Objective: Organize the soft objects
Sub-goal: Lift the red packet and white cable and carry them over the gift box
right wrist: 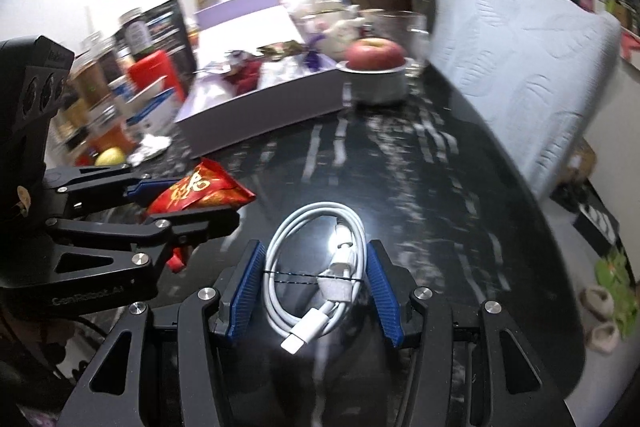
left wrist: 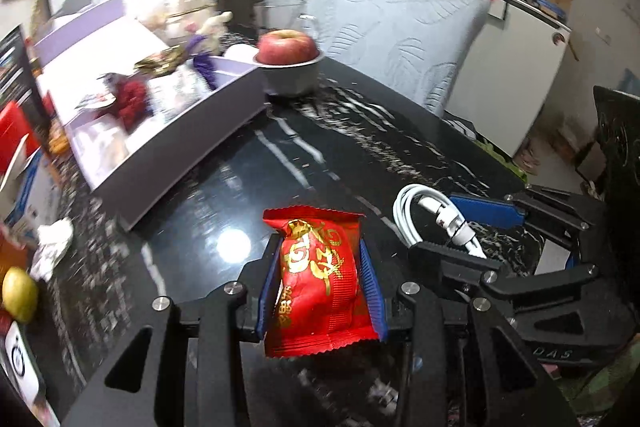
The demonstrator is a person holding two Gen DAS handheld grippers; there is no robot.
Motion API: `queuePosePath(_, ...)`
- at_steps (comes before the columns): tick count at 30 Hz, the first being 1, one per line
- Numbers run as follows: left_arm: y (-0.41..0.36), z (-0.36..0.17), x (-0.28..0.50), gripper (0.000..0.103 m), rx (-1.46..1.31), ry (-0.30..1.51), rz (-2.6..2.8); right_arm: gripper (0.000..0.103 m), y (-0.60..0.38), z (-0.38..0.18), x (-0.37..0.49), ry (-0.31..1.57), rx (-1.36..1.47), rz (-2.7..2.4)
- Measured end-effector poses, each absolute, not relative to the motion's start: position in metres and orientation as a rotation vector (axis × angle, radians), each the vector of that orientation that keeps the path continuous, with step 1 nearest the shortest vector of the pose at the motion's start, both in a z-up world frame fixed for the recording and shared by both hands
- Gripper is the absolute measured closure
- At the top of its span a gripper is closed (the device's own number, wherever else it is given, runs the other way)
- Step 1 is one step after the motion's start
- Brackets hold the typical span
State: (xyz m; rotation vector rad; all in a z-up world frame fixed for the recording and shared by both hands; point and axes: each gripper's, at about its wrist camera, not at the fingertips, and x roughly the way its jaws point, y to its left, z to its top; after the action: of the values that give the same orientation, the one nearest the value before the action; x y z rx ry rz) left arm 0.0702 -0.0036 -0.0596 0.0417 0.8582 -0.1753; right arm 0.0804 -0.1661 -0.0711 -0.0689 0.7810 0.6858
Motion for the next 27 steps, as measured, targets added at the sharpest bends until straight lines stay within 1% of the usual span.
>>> queuePosePath(10, 0.038, -0.05, 0.038, 0.066, -0.023, 0.821, -0.044, 0.051, -0.116, -0.065, 0.06, 0.767, -0.122, 0.838)
queuePosePath(17, 0.069, -0.04, 0.024, 0.066, -0.05, 0.792, 0.025, 0.051, -0.089, -0.052, 0.048, 0.716, -0.137, 0.896)
queuePosePath(27, 0.101, -0.02, 0.033, 0.066, -0.051, 0.742, 0.061, 0.051, -0.062, -0.027, 0.064, 0.667, -0.146, 0.916)
